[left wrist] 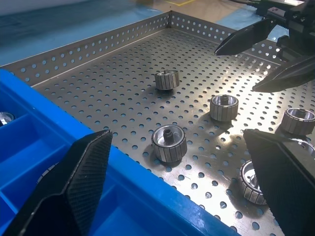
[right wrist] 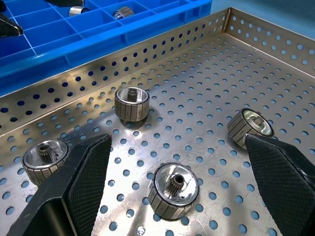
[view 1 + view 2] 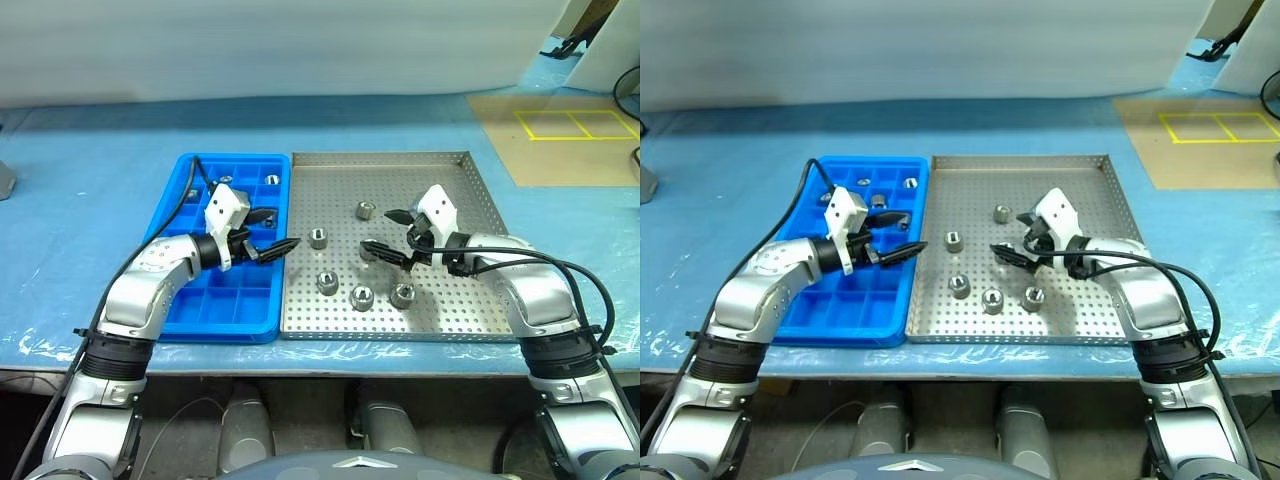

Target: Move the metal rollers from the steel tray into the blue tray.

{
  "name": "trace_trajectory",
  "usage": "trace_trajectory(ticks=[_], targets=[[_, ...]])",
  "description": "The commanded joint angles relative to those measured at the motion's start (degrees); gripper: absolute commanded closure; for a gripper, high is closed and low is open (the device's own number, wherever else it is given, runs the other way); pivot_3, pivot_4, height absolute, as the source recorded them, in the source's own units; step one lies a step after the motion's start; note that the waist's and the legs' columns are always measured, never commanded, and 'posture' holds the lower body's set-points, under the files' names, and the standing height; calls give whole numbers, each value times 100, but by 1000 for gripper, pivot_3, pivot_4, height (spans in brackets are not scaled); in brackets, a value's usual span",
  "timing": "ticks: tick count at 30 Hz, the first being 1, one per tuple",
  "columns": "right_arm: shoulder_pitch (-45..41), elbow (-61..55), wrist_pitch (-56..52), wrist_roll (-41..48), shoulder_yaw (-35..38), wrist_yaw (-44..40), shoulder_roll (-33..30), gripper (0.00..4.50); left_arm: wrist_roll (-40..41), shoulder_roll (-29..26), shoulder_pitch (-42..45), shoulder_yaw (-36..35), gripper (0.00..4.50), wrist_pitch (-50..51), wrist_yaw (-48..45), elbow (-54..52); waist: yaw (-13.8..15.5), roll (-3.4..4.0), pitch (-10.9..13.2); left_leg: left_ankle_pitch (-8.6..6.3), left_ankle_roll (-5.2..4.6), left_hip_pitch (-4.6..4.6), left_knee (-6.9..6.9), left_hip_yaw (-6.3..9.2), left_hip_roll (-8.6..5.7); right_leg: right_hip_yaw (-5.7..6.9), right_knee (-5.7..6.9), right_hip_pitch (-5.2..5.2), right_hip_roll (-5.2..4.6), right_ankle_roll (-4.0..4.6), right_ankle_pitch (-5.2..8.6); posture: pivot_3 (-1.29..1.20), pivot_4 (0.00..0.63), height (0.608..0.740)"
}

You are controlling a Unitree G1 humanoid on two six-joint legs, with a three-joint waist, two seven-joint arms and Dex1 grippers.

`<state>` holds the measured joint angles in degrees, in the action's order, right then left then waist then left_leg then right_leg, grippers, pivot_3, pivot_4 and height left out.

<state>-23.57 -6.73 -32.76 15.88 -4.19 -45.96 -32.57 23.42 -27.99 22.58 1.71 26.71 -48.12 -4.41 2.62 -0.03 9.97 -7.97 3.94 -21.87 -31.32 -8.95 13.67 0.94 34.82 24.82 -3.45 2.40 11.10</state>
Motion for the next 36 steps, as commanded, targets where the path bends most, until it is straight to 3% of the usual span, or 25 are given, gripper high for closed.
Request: trace_trajectory(ticks=[1,25,32,36], targets=[[-26,-60,140,11,38,-20,-5,34,26,-35,100,-86,0,-57,7,-171,0,0,0,0,0,0,0,0,0,0,0,0,0,0,0,-101,150,740],[35,-8,249,-28,20,11,43,34,107,-83,272,-98,0,249,2,-106,-1,0,0,0,0,0,0,0,0,0,1,0,0,1,-1,-109,150,740],[40,16,290,-79,1,86,137,34,-55,-156,918,151,0,211,-400,333,0,0,0,0,0,0,-2,0,0,-1,2,0,0,1,-1,-121,150,740],[64,94,390,-168,-20,197,209,34,-676,-109,1744,735,0,-483,-930,1377,17,0,0,2,2,-1,-3,1,-1,-1,4,-1,1,1,-1,-135,150,740]])
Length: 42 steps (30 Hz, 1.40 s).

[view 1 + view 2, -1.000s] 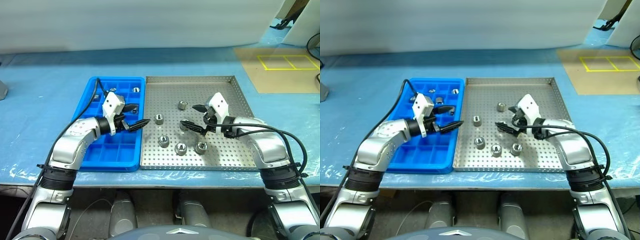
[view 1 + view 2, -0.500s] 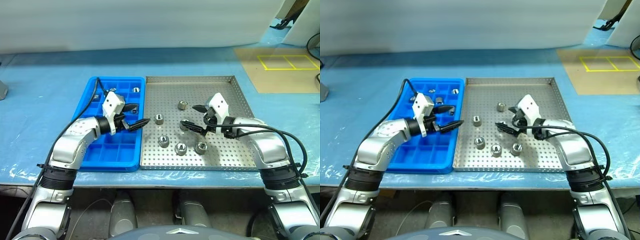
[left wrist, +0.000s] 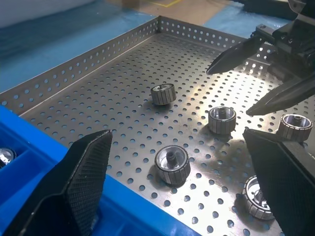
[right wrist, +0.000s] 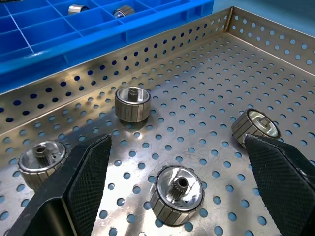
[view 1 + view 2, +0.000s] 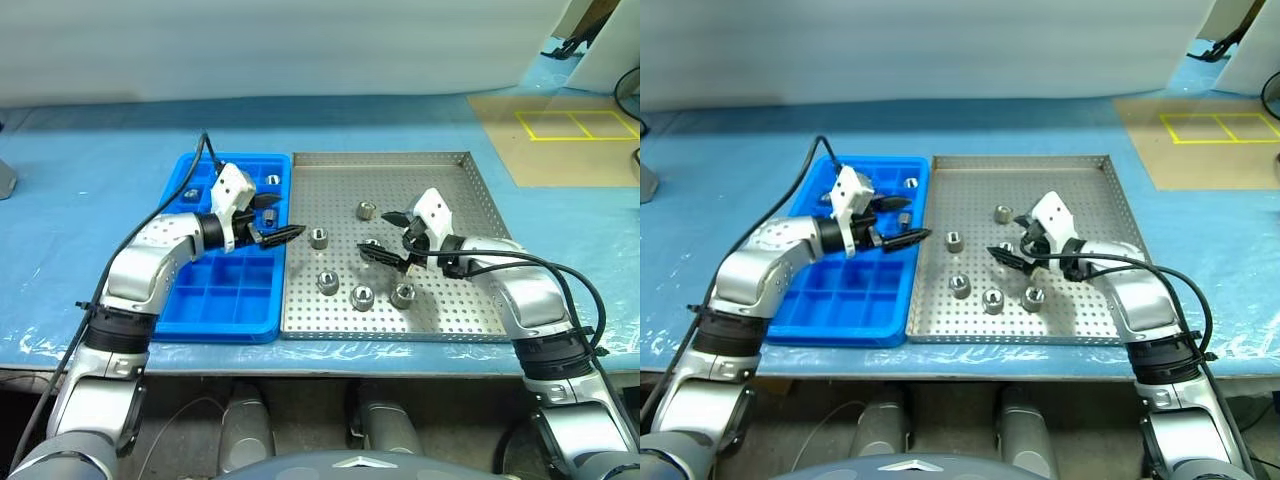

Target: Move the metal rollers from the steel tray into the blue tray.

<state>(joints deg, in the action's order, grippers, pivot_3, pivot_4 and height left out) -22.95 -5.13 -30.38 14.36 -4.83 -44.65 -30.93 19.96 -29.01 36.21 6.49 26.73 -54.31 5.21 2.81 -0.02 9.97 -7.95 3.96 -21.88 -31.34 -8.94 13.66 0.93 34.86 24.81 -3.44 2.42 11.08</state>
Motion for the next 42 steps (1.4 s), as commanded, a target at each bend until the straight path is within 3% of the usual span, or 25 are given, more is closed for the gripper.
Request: trace_trajectory(ticks=[1,7,14,20,27,33,42], targets=[[8,-76,151,-18,48,87,67,34,-466,-5,533,379,0,-638,-439,639,-6,0,0,0,1,1,-1,0,-1,-2,0,0,0,-1,-1,-139,150,740],[205,-212,160,-66,91,343,186,34,-1293,322,2105,1107,0,-1135,-1164,2668,-12,0,0,7,12,-1,-2,0,-2,-4,-2,-3,1,0,-2,-192,150,740],[580,-534,83,-50,154,694,301,34,-2017,833,3138,1591,0,-2204,-2104,4369,-33,-1,0,6,10,1,-2,0,-7,-12,-12,-10,1,-1,-2,-256,150,740],[800,-729,35,-60,165,921,347,34,-2645,982,3361,1897,0,-3159,-2532,5107,-49,-2,0,4,7,9,-3,0,-7,-15,-11,-15,2,-2,-3,-307,150,740],[882,-1043,-96,173,405,1053,342,34,-3181,1182,3486,1882,0,-3780,-2050,5807,-44,-3,1,1,3,12,-13,1,-8,-15,-13,-28,0,-7,-6,-336,150,740],[1087,-1893,-545,515,498,761,-12,34,-3200,1457,3482,1672,0,-3869,-1887,6056,-42,-5,2,-3,-4,11,-16,2,-8,-15,-16,-33,0,-7,-6,-366,150,740],[1305,-2044,-664,383,524,1019,-118,34,-3424,1657,3461,1676,0,-3831,-1620,6358,-81,-6,3,-8,-14,21,-18,1,-8,-18,-16,-37,1,-10,-6,-397,150,740]])
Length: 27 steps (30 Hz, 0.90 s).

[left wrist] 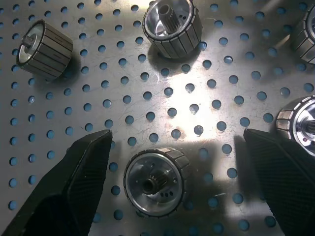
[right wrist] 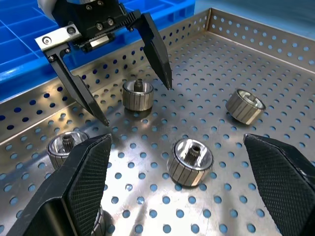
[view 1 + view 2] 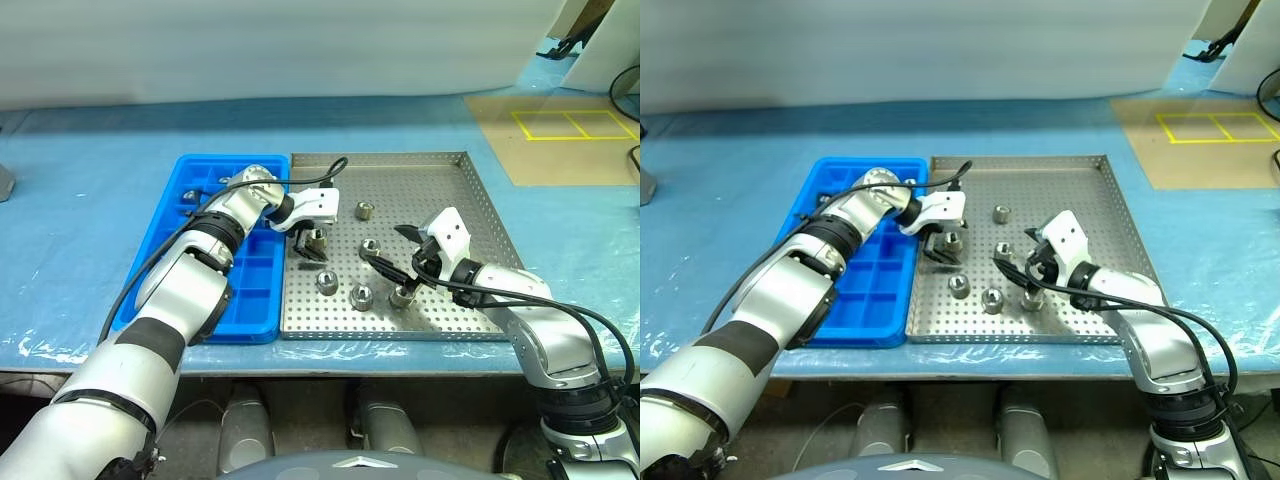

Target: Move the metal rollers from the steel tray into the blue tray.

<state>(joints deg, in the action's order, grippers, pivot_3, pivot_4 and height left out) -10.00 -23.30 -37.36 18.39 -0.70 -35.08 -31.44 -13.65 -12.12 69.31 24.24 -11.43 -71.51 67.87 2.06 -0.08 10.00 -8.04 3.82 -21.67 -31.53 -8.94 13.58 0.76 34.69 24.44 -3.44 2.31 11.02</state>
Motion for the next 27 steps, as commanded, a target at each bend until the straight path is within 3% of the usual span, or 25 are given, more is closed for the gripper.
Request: trace_trajectory(ticks=[1,16,19,22,27], targets=[[14,-193,51,-56,98,80,-89,34,-100,-46,154,-94,0,-15,140,130,-7,0,0,0,0,0,0,0,0,0,0,0,0,0,0,-398,150,740],[50,-161,67,-193,34,276,-39,34,-400,18,98,-53,0,68,269,271,-122,-1,1,-4,-6,-2,0,0,-1,0,-6,0,0,-3,1,-410,150,740],[60,-157,69,-214,32,325,-27,0,-524,2,122,20,822,110,407,294,-123,-1,1,-5,-8,-2,0,0,-2,0,-8,-1,0,-3,1,-413,150,740],[60,-142,85,-238,3,352,-3,0,-500,-20,111,-12,822,101,250,302,-123,-2,1,-5,-8,-1,0,0,-1,0,-8,-1,0,-3,1,-413,150,740],[3,-85,108,-290,-12,367,17,0,-472,-53,109,-53,2382,185,147,289,-134,-2,1,-5,-8,-1,1,0,-1,0,-10,0,0,-10,5,-408,150,740]])
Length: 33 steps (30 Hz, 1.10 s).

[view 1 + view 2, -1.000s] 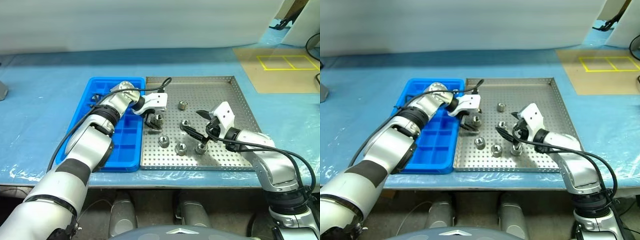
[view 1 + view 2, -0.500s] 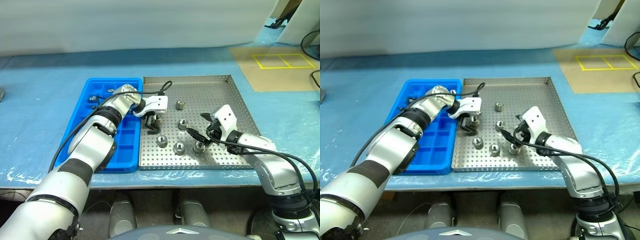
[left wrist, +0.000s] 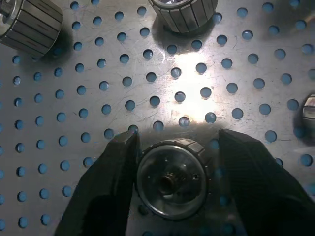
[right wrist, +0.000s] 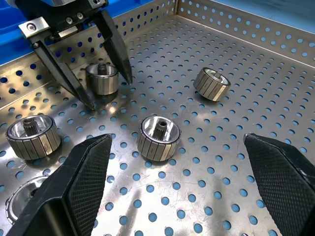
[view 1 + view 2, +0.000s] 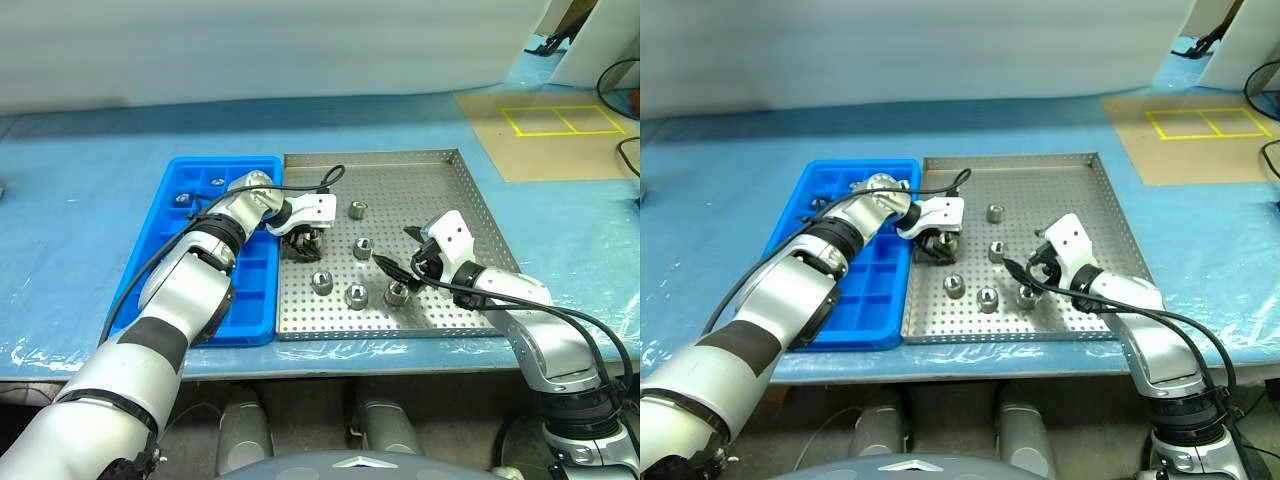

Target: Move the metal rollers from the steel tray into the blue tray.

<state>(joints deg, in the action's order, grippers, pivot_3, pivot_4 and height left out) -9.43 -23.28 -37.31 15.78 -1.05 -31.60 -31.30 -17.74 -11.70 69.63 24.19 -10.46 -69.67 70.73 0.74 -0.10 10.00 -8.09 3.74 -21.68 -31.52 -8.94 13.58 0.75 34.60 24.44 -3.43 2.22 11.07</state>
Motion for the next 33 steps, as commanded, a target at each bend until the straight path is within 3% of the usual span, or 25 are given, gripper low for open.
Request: trace_trajectory(ticks=[1,5,13,17,20,27,33], targets=[[-72,-72,107,-35,24,22,3,0,-56,-110,68,-51,2382,75,-83,-10,-4,0,0,0,0,0,1,0,0,0,0,0,0,2,-1,-408,150,740],[-148,0,131,-51,21,17,10,0,-24,-169,16,-79,2738,54,-169,-50,-13,0,0,-1,-1,0,2,-1,0,0,-4,0,0,4,-3,-400,150,740],[-220,68,160,-59,-22,-38,33,0,389,-261,43,-442,2747,-138,-406,-381,-9,-2,1,-1,-1,0,6,-1,0,0,-6,1,1,6,-3,-386,150,740],[-405,63,167,68,46,-181,30,0,1512,-269,-49,-1224,2747,-149,-1284,-1237,21,-5,5,-2,-4,-5,9,-1,-3,1,-12,1,-3,7,-4,-375,150,740],[-604,34,119,238,119,-329,29,0,1896,-388,-147,-1542,2747,208,-1385,-1769,26,-5,5,-5,-7,-9,10,-2,-3,1,-15,1,-5,9,-5,-359,150,740],[-1848,559,337,390,-606,-1156,280,0,2286,-1514,-1132,-1970,2747,1279,-1140,-3617,-97,1,8,-1,3,15,34,-19,6,-13,0,8,8,16,-1,-212,150,740],[-3004,1806,1037,167,-1416,-2053,864,0,2559,-2497,-2139,-2482,2747,2180,-620,-5125,72,2,11,7,16,-7,34,-17,8,-9,14,43,5,21,-4,12,150,740]])
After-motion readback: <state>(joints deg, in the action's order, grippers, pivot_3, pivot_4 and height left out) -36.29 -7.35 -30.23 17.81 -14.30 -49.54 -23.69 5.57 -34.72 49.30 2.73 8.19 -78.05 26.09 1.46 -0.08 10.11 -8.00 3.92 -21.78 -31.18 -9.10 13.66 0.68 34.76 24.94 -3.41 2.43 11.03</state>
